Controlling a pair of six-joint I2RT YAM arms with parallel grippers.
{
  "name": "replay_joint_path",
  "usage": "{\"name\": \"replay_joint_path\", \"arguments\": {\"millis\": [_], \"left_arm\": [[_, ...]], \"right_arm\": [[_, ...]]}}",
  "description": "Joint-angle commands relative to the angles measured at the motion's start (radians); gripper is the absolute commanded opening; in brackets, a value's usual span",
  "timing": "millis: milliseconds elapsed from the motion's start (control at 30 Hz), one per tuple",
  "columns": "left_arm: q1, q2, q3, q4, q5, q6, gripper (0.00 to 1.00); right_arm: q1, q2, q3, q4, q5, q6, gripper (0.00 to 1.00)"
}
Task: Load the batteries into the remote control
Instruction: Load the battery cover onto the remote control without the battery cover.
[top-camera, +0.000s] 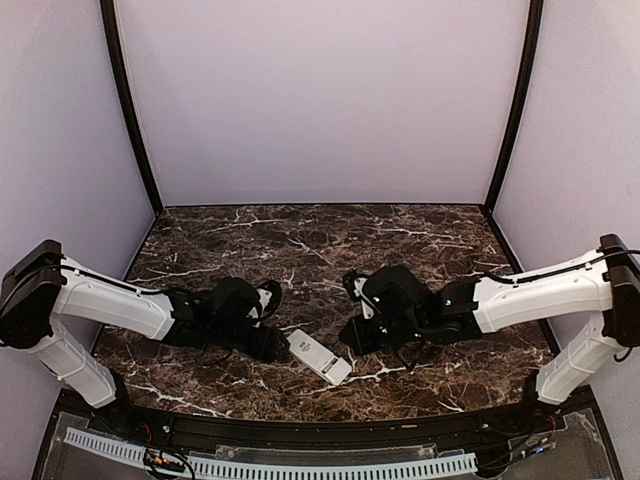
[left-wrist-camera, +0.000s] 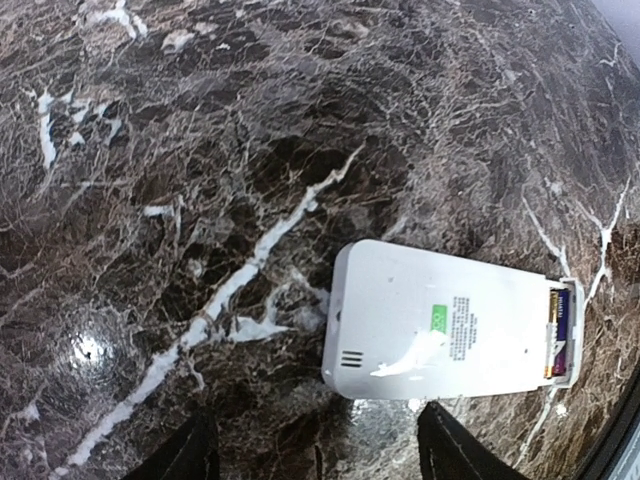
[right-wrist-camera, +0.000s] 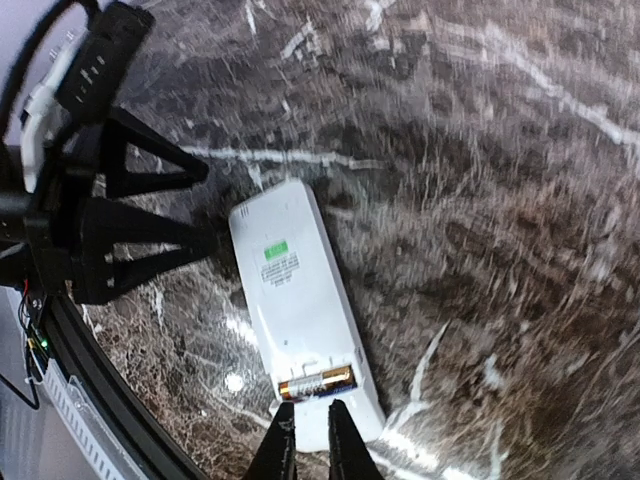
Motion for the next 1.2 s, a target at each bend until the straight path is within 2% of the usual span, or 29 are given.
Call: {"name": "replay_joint_path", "arguments": {"millis": [0,133,1167], "left_arm": [[0.012,0.038,0.014,-0.031,-0.003,-0.017,0.66],[0.014,0.046,0.024,-0.025,-0.002,-0.008,0.63],[0.016,0.002,0.012,-0.007,0.009,0.016,0.62]], "right_arm": [[0.060,0.086,0.026,-0.125,-0.047,0.237,0.09],[0.073,0.137,0.054,-0.130,-0.030,0.289,0.00],[0.078,0.302,0.183,-0.190,-0.051,0.222,0.00]]}}
